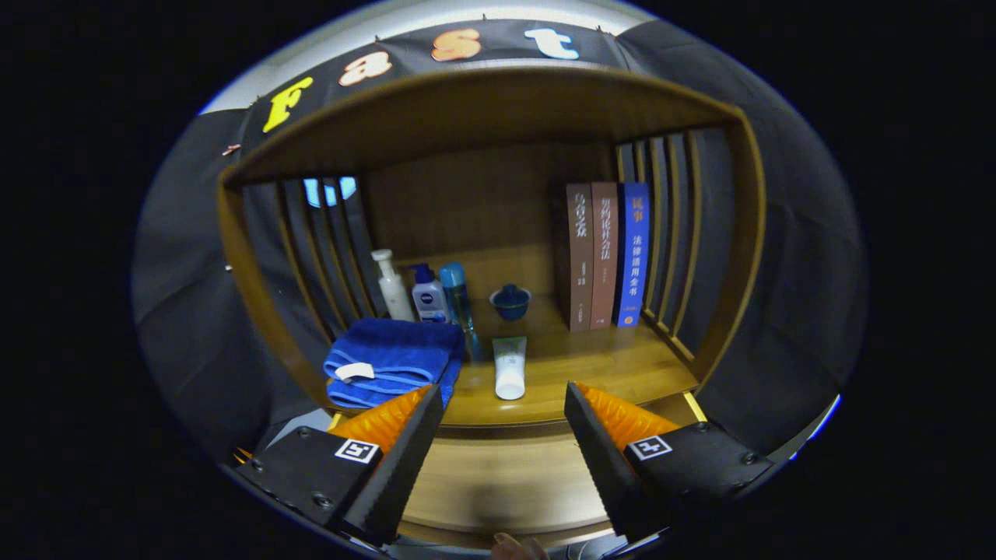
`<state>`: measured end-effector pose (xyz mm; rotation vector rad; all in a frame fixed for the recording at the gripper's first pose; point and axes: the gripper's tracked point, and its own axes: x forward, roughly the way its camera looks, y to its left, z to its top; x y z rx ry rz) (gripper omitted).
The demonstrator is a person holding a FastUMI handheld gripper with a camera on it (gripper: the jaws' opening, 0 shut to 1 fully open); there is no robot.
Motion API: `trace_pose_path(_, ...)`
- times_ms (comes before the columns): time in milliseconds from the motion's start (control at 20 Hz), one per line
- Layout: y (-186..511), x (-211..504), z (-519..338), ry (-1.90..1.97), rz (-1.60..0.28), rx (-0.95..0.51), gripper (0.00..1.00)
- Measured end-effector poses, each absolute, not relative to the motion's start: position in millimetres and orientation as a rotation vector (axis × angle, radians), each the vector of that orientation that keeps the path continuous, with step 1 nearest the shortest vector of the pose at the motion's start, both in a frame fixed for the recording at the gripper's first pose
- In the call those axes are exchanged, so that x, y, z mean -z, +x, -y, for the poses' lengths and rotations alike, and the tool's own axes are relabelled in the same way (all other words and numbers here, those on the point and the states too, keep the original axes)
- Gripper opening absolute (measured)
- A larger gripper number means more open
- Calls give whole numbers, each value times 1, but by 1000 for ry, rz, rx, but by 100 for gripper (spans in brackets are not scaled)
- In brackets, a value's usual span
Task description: Pull open the drawer, take out the items inside it, and place them on the countertop above the cabinet.
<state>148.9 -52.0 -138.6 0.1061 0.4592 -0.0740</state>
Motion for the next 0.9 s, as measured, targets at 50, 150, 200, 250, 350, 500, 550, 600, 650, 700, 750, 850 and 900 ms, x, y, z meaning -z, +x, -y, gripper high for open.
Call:
trace_pose_path(50, 134, 132, 50, 98, -425, 72, 100)
trace_pose_path(150, 106, 123, 42, 82, -361, 61, 100)
trace_pose_path(200, 94, 121, 39, 71, -336, 58, 99)
trace_pose_path(250, 81, 121, 36, 64, -318, 52, 100)
trace_pose_path(350, 59, 127, 25, 67, -291, 30, 100)
trace_pose_path(500, 27, 155, 25, 84, -300, 41, 100)
trace_pose_path(550, 18, 165, 26, 96, -305, 44, 100)
trace_pose_path(600, 11, 176, 25, 108, -303, 44, 100)
trace_pose_path(650, 6, 185, 26, 117, -303, 48, 100)
trace_pose_path(700, 0, 196, 27, 119, -312, 52, 100)
trace_pose_path(750, -6, 207, 29, 116, -326, 58, 100)
trace_pose_path(850, -12, 224, 30, 104, -346, 66, 100)
trace_pose_path(900, -14, 233, 31, 96, -351, 68, 100)
